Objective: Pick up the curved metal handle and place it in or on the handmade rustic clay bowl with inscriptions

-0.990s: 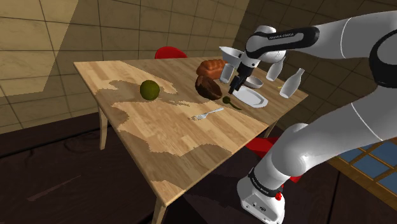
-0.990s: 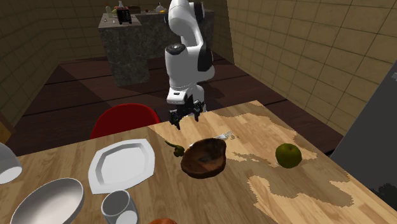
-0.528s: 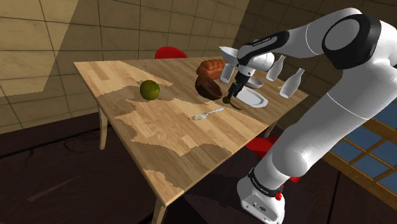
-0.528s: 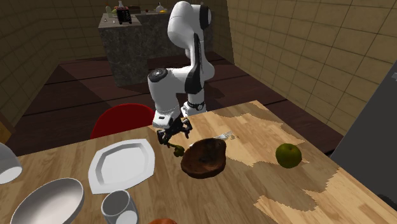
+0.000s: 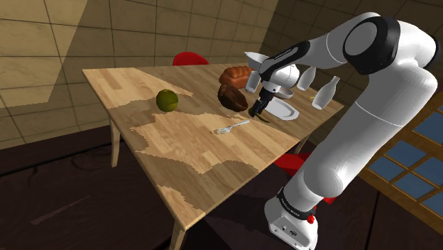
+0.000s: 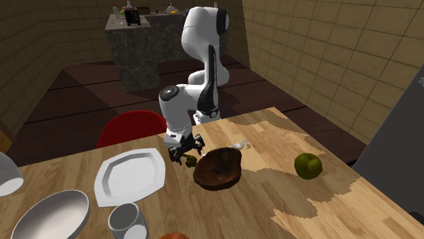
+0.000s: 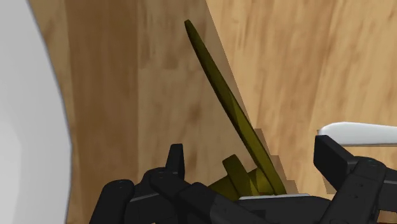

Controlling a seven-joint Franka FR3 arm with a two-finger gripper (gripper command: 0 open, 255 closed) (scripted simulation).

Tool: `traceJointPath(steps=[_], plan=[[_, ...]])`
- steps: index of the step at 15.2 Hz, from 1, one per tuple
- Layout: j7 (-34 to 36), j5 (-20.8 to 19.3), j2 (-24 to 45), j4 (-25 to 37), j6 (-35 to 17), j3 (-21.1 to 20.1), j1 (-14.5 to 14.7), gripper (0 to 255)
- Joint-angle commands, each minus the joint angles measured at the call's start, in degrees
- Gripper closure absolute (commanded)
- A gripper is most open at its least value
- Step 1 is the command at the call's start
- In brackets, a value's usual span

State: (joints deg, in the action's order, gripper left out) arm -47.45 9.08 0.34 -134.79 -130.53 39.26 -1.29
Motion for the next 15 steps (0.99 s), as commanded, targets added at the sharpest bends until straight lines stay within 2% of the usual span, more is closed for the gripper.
traceJointPath(steps=[1, 7, 8, 15], plan=[[-0.3, 0.4, 0.4, -0.1, -0.4, 0.0, 0.0, 0], [-0.3, 0.4, 0.4, -0.1, -0.4, -0.1, 0.0, 0], [-0.3, 0.4, 0.4, -0.1, -0.4, -0.1, 0.0, 255], [-0.2, 0.3, 0.3, -0.3, -0.5, -0.1, 0.1, 255]])
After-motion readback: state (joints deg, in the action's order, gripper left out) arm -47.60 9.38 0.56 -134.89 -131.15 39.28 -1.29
